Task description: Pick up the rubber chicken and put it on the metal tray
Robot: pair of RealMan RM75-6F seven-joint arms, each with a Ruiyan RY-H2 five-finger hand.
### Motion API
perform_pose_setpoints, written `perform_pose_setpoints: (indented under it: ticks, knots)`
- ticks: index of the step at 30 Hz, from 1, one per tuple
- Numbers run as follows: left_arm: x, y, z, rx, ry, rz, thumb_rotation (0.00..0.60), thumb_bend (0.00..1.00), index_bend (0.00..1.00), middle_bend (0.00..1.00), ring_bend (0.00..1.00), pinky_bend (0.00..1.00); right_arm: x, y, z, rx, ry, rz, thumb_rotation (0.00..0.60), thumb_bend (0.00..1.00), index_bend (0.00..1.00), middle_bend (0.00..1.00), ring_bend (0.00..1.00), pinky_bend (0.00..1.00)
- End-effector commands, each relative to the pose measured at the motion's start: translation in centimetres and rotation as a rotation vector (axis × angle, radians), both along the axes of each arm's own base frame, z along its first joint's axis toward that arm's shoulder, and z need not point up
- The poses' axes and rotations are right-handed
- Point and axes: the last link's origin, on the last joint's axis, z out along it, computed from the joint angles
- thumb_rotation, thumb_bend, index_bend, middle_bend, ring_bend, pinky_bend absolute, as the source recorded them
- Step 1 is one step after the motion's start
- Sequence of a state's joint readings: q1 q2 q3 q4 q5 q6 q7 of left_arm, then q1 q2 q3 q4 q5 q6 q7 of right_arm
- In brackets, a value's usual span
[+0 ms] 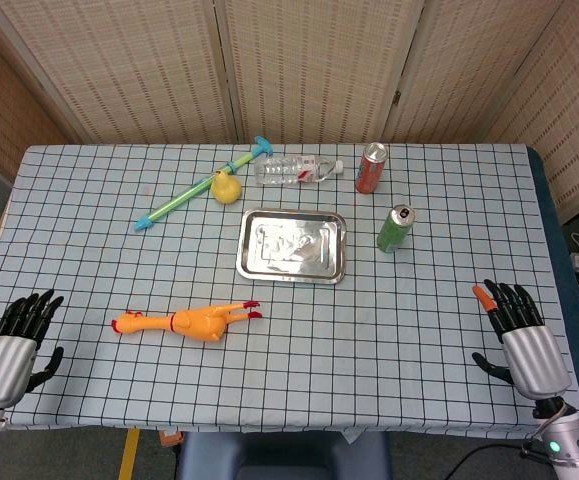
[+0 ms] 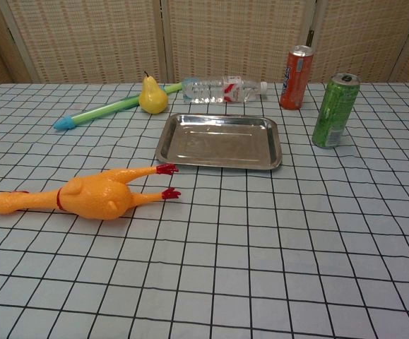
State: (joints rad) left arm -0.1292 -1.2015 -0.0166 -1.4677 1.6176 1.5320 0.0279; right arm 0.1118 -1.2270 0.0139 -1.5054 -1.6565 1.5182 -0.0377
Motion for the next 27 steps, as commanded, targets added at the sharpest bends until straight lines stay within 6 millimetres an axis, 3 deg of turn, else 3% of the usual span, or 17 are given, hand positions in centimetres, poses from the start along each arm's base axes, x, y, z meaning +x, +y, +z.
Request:
perform_pose_setpoints:
  ticks: [1,7,13,18,27]
  knots:
    - [0.2,-0.3,-0.2,-0.009,-0.010,-0.006,0.600,0.44,0.00,0.00,0.00,0.07,0.0,0.0,-0.1,0.006,0.004,-0.002,0.600,0.11,0.00,0.00,0.00,0.00]
    - [1.7,-0.6,-2.2,-0.177,-0.129,-0.042,0.600,0.39,0.00,0.00,0.00,0.08,0.0,0.0,0.6,-0.018,-0.018,-0.014,0.600,0.11,0.00,0.00,0.00,0.00]
    - [2.7,1.2,-4.0,-0.241,-0.063,-0.073,0.600,0.38,0.00,0.00,0.00,0.08,0.0,-0.1,0.3,-0.004,-0.010,-0.019,0.600,0.11,0.00,0.00,0.00,0.00]
    - [4.9,5.6,-7.7,-0.340,0.026,-0.089,0.600,0.36,0.00,0.01,0.00,0.09,-0.2,-0.4,-0.1,0.006,0.000,-0.038,0.600,0.11,0.00,0.00,0.00,0.00]
    - [6.6,8.5,-11.3,-0.436,0.061,-0.079,0.600,0.36,0.00,0.00,0.00,0.09,-0.9,-0.8,-0.1,0.003,0.015,-0.075,0.600,0.11,0.00,0.00,0.00,0.00]
